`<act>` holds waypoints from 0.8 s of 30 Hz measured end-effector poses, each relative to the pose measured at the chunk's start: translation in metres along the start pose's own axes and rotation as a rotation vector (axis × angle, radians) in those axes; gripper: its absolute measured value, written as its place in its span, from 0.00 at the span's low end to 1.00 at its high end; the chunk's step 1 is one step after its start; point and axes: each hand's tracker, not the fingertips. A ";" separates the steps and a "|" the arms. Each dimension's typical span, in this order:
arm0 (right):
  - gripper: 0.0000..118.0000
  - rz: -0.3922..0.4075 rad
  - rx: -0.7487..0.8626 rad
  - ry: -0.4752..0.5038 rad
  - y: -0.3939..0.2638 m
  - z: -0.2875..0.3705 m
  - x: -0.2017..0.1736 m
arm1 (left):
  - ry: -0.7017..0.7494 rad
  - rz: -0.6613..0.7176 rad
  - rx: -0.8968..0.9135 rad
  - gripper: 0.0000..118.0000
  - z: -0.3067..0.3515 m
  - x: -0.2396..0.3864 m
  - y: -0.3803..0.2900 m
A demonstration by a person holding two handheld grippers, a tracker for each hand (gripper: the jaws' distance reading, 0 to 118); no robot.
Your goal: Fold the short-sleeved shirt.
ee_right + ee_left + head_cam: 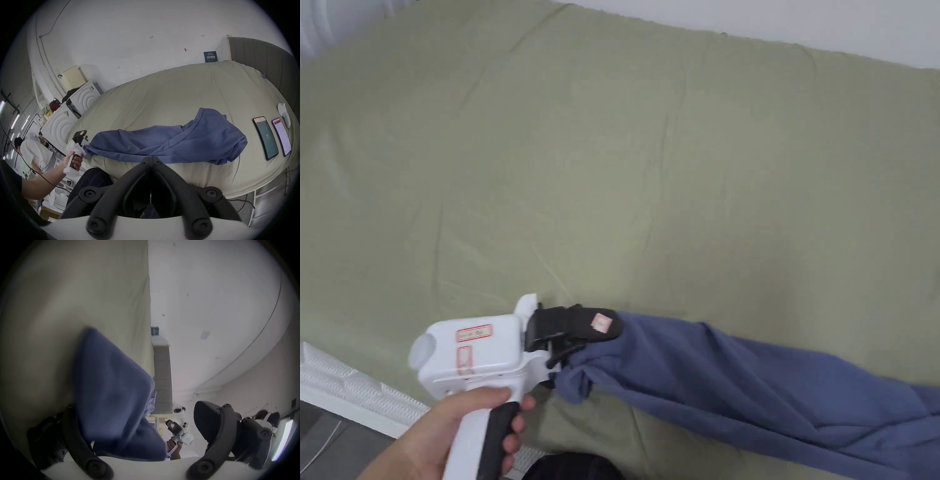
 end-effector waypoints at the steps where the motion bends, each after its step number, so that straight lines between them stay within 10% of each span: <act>1: 0.00 0.001 -0.003 -0.002 -0.001 -0.001 0.000 | 0.012 -0.026 -0.011 0.89 -0.008 -0.003 0.004; 2: 0.00 0.003 -0.005 -0.009 0.000 -0.001 -0.002 | 0.069 -0.032 -0.005 0.86 -0.013 -0.004 0.007; 4: 0.00 0.002 -0.004 -0.007 0.002 0.003 -0.004 | 0.270 0.085 0.013 0.25 -0.016 -0.012 0.008; 5: 0.00 0.000 0.001 -0.005 0.001 0.004 -0.003 | 0.263 0.075 0.018 0.12 -0.018 -0.009 0.008; 16: 0.00 0.011 0.051 0.028 0.007 0.013 -0.007 | 1.110 -0.441 0.172 0.12 0.008 0.122 0.008; 24: 0.00 0.021 0.089 0.090 -0.002 0.018 -0.012 | 1.301 -0.555 0.165 0.12 -0.015 0.178 -0.014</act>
